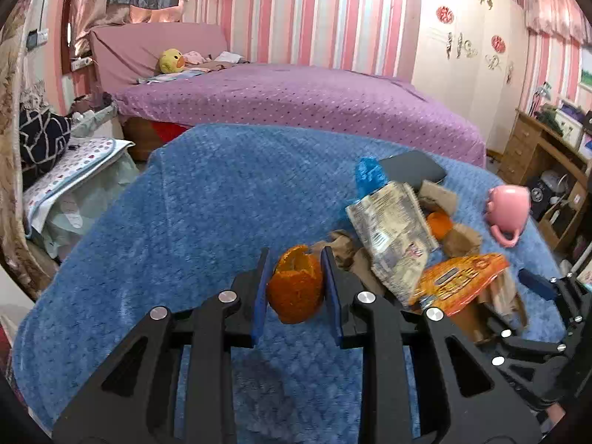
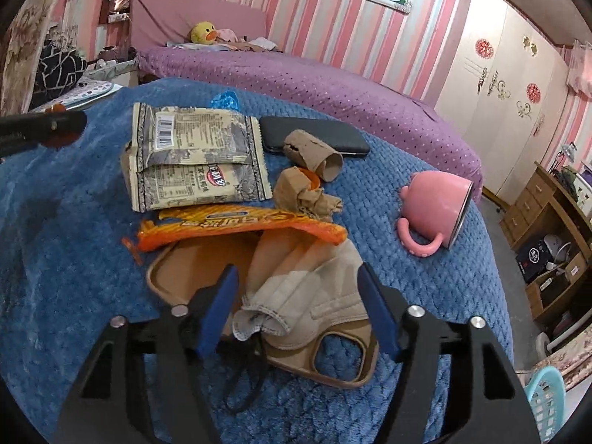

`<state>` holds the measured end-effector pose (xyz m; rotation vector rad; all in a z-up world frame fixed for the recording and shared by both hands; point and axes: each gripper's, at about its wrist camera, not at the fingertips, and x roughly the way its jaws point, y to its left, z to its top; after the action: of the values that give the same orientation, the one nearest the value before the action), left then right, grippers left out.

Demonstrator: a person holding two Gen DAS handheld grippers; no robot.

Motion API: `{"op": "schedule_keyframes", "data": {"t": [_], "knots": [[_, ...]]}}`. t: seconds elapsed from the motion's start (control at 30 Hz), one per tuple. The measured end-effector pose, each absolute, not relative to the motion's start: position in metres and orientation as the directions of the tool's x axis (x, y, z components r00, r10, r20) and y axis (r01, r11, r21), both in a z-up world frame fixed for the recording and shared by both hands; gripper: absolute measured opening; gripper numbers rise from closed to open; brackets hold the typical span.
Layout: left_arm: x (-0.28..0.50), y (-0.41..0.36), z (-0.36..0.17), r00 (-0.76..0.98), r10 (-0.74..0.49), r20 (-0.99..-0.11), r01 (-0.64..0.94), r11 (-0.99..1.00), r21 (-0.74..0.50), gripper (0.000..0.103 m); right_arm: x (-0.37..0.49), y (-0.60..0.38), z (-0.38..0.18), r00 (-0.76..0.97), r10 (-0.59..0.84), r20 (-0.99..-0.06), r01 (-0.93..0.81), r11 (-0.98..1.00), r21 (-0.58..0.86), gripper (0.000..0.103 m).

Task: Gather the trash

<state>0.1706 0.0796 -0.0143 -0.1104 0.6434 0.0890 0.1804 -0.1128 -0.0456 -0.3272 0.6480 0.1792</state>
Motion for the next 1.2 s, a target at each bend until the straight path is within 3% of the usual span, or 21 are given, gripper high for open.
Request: {"op": "schedule_keyframes", "data": {"t": [0.2,0.8,1.2], "knots": [[0.171,0.077,-0.025,0.776,0.049,-0.629,-0.106,0.993,-0.053,0.025,0.178,-0.111,-0.038,0.796,0.073,-0.601,-0.255,0.941,-0.223,0.074],[0.178,0.083,-0.027,0.762,0.070,-0.644,-0.121,0.992,-0.035,0.025,0.175,-0.120,-0.044,0.783,0.071,-0.618,-0.250,0.946,-0.207,0.076],[0.179,0.085,-0.029,0.757,0.086,-0.648,-0.119,0.993,-0.007,0.025,0.174,-0.103,-0.039,0.803,0.061,-0.593,-0.270,0.924,-0.270,0.082]]}}
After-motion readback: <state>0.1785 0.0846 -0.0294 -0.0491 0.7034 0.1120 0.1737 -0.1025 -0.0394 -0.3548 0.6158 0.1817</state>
